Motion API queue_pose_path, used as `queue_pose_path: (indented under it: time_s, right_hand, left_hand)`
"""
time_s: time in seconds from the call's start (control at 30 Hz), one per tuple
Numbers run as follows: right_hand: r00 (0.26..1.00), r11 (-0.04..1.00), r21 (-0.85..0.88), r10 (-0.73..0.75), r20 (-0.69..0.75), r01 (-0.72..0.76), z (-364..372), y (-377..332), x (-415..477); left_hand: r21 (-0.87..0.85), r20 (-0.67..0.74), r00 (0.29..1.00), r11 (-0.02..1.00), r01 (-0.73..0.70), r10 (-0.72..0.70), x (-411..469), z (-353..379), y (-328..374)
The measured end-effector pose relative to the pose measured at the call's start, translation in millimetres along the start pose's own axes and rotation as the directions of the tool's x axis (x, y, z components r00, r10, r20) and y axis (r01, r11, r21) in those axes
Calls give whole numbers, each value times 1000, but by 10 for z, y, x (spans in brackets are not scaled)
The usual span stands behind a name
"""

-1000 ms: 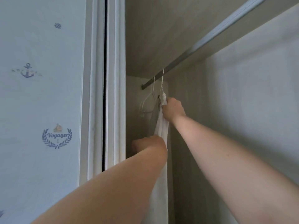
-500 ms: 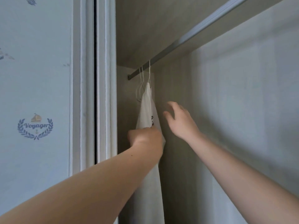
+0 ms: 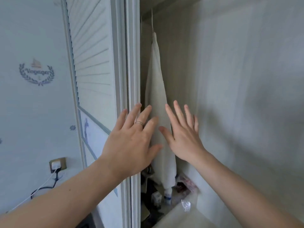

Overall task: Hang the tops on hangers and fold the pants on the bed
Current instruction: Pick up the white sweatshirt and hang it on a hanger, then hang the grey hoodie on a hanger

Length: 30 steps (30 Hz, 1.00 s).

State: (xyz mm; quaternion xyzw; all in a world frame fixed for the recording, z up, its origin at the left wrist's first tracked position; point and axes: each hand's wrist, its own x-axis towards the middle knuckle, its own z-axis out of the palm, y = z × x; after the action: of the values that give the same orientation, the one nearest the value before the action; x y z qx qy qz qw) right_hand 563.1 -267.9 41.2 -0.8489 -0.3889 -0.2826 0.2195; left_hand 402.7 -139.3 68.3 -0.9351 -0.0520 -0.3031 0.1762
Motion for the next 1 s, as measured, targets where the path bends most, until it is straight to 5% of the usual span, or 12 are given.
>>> queue_pose_path:
  time_s: [0.2,0.43,0.7,1.0]
  right_hand:
    - [989,997,44,-69,134,64,86,-996,-956]
    - [914,974,141,-214,345,175,288,-2269,-2059]
    - [735,865,378,-486,473,329,477,-3838,-3266]
    - [410,650,654,-757,510,387,630,-5496,-4495]
  left_hand:
    - [-58,6,998,996,69,-69,-1430,108,-326]
    - [-64,237,877,894,443,-418,-3430,-90,-581]
    - [43,400,543,607,793,-738,-5645,-727,-638]
    - [304,378,41,166,938,-925,-7733,-1553,-370]
